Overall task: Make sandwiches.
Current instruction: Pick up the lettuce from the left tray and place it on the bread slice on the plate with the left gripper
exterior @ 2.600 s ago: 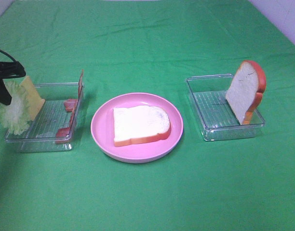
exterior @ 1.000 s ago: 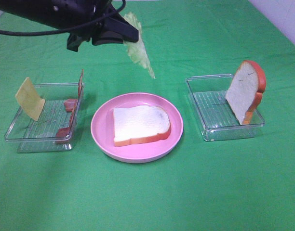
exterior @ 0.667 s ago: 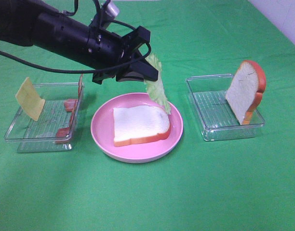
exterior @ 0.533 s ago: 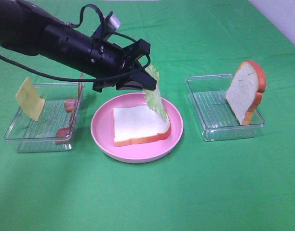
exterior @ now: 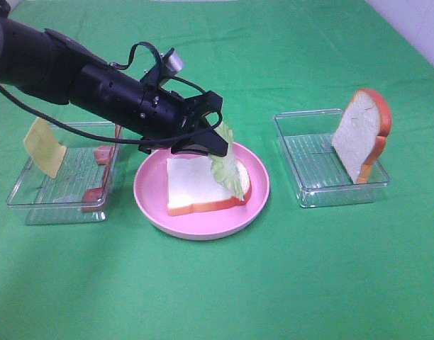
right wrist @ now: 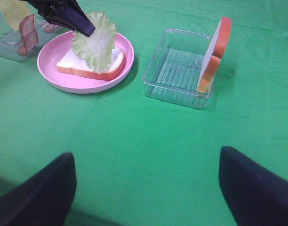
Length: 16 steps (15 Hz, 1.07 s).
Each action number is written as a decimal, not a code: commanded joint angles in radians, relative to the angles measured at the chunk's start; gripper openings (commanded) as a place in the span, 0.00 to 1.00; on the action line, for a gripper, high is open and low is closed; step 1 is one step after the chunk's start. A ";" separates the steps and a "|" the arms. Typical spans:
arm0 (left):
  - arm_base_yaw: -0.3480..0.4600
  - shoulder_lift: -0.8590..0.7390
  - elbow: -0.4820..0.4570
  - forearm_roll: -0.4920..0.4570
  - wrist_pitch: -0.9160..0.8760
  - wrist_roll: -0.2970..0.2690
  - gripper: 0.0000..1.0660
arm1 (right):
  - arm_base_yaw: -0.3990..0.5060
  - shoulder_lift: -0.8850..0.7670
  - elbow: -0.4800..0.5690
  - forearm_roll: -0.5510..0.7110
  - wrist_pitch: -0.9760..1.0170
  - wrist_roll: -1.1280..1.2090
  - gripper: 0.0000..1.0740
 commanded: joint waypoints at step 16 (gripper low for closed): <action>-0.004 -0.001 -0.003 0.251 -0.150 -0.178 0.56 | 0.003 -0.023 0.003 -0.006 -0.001 0.008 0.71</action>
